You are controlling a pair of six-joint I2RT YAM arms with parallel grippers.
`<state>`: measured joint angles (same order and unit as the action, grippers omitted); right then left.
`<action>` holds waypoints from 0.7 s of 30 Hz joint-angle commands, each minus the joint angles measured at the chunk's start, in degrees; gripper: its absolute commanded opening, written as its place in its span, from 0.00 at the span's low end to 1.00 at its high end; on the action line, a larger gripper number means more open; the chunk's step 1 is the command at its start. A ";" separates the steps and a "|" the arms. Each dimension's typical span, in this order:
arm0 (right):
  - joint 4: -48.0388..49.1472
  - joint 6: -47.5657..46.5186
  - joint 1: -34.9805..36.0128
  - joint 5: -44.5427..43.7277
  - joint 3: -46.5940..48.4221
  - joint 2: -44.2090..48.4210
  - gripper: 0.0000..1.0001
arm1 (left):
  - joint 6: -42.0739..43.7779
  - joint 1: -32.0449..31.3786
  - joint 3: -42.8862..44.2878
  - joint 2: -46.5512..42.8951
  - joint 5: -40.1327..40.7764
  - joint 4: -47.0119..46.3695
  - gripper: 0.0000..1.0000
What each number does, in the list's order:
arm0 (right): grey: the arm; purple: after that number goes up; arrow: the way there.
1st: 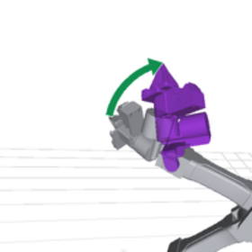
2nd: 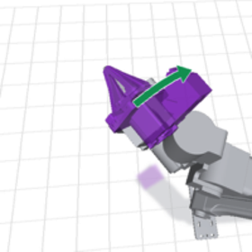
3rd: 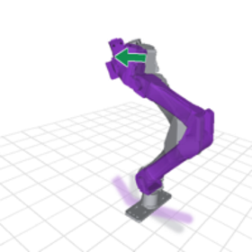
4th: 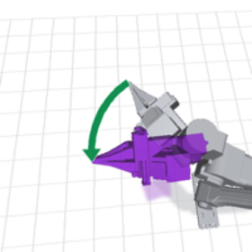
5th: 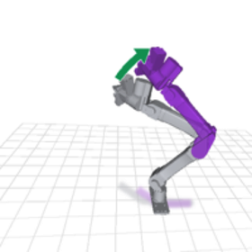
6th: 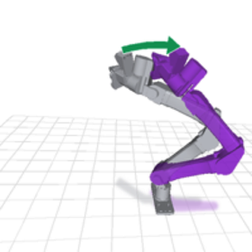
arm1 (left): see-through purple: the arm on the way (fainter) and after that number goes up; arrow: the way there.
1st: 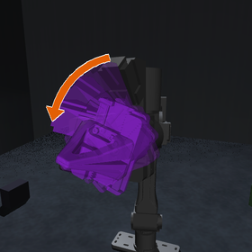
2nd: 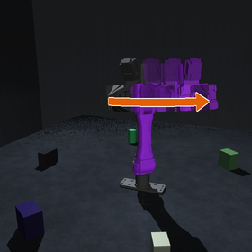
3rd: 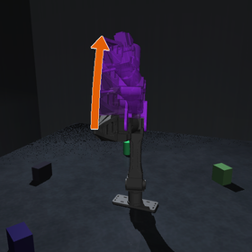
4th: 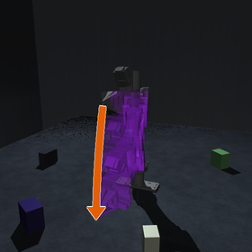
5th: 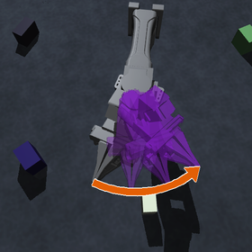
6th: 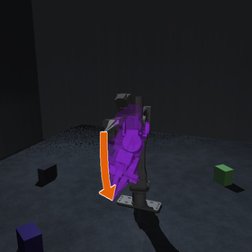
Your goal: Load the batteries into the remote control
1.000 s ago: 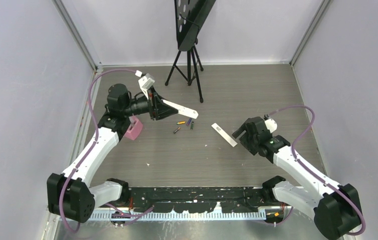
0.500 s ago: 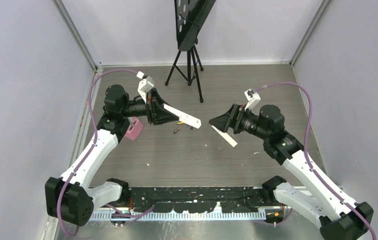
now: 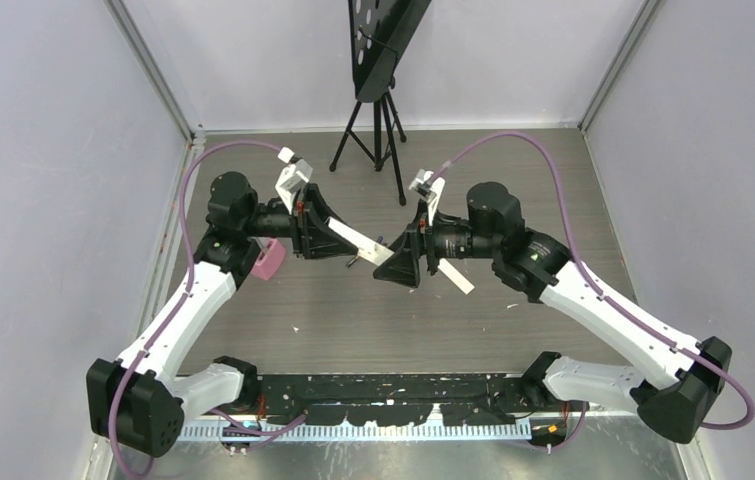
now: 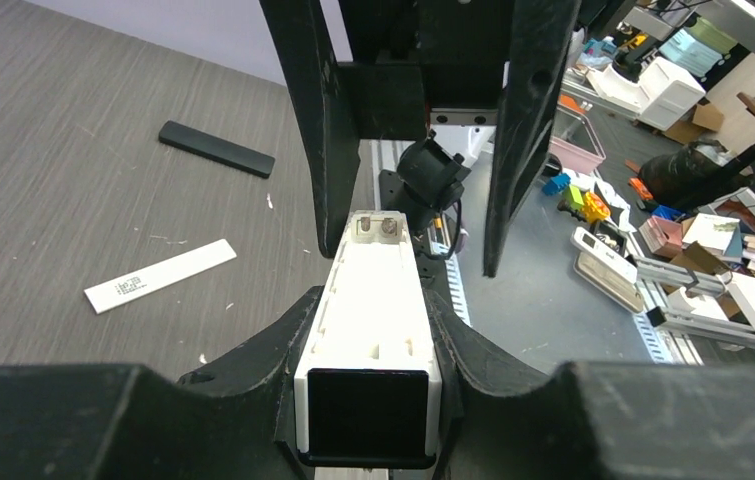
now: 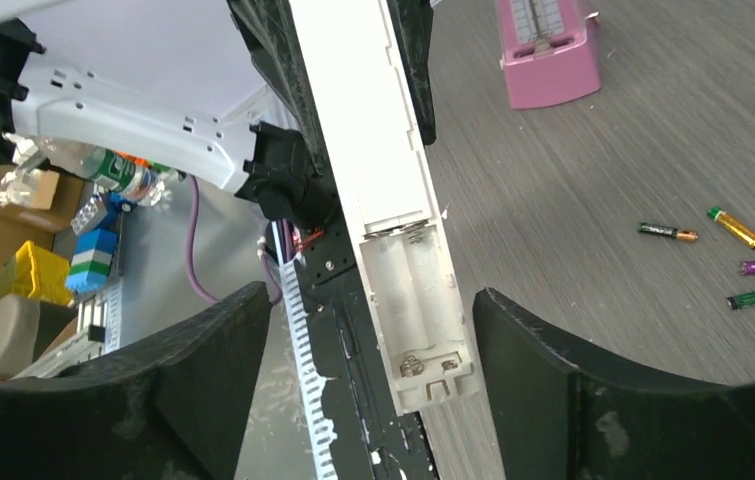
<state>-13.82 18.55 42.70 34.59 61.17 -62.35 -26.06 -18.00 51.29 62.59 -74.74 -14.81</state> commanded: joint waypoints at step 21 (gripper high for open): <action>-0.10 -3.24 5.40 -22.99 5.36 0.00 0.07 | -16.56 -0.31 5.78 0.12 25.01 0.76 0.88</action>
<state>-20.78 13.06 46.22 26.52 65.47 -65.49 -35.16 -18.33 53.52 62.28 -66.83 -16.45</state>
